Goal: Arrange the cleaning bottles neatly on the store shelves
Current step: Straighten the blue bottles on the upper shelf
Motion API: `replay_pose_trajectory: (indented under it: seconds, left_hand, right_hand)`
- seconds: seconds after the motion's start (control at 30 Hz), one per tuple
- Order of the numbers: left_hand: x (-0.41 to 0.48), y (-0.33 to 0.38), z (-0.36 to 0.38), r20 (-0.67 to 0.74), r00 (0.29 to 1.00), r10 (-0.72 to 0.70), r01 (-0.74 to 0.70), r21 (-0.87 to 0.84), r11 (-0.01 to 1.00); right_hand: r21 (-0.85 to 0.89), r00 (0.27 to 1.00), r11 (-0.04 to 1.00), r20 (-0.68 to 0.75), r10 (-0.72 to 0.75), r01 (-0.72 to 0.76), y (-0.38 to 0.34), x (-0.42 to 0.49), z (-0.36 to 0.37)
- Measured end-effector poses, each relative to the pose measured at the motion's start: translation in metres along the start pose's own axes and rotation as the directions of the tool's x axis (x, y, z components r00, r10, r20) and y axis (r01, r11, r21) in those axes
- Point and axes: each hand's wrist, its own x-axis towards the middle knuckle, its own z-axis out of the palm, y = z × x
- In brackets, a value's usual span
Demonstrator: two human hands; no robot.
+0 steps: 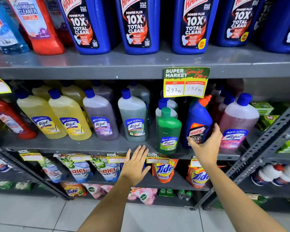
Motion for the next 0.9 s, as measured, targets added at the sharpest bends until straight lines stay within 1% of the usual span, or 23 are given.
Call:
replay_pose_trajectory:
  seconds: [0.07, 0.13, 0.23, 0.37, 0.43, 0.47, 0.53, 0.57, 0.63, 0.73, 0.8, 0.9]
  left_hand:
    - [0.0, 0.001, -0.001, 0.003, 1.0, 0.001, -0.001, -0.01, 1.0]
    - [0.0, 0.001, -0.002, -0.001, 1.0, 0.003, -0.003, -0.018, 1.0]
    - [0.0, -0.001, -0.002, -0.001, 1.0, 0.01, -0.01, 0.008, 1.0]
    - [-0.004, 0.003, -0.005, -0.001, 1.0, -0.015, 0.015, 0.04, 0.999]
    - [-0.008, 0.008, -0.01, -0.069, 0.997, -0.032, 0.034, 0.026, 0.999]
    - [-0.01, 0.01, -0.015, -0.127, 0.992, -0.015, 0.018, 0.019, 1.0]
    - [-0.008, 0.016, -0.033, -0.248, 0.966, 0.069, -0.064, 0.029, 0.998]
    - [-0.004, 0.018, -0.047, -0.301, 0.948, 0.107, -0.1, 0.039, 0.994]
    - [0.006, 0.024, -0.08, -0.393, 0.907, 0.15, -0.145, 0.043, 0.988]
    - [0.017, 0.033, -0.128, -0.494, 0.835, 0.243, -0.232, 0.084, 0.969]
    - [0.021, 0.037, -0.157, -0.576, 0.752, 0.321, -0.31, 0.12, 0.943]
    - [0.03, 0.041, -0.203, -0.715, 0.58, 0.392, -0.385, 0.184, 0.905]
  right_hand:
    - [0.014, 0.995, 0.997, 0.06, 0.081, -0.082, 0.002, 0.005, 0.005]
    - [0.014, 0.988, 0.99, 0.071, 0.136, -0.138, 0.001, 0.009, 0.012]
    - [0.0, 0.986, 0.988, 0.059, 0.153, -0.153, -0.002, 0.014, 0.021]
    - [0.051, 0.986, 0.987, 0.073, 0.148, -0.152, 0.0, 0.018, 0.024]
    - [0.073, 0.988, 0.986, 0.061, 0.144, -0.148, 0.004, 0.018, 0.02]
    - [0.09, 0.989, 0.985, 0.036, 0.142, -0.145, 0.006, 0.016, 0.017]
    - [0.117, 0.989, 0.983, -0.022, 0.145, -0.141, 0.01, 0.011, 0.01]
    - [0.112, 0.991, 0.985, -0.032, 0.132, -0.128, 0.012, 0.008, 0.008]
    - [0.059, 0.997, 0.995, -0.005, 0.078, -0.078, 0.013, 0.009, 0.001]
    - [0.022, 0.998, 0.998, 0.033, 0.058, -0.059, 0.01, 0.009, -0.01]
    - [0.059, 0.999, 0.998, 0.032, 0.011, -0.013, 0.007, 0.004, -0.019]
    - [0.16, 0.997, 0.986, 0.064, -0.054, 0.043, -0.001, -0.01, -0.04]
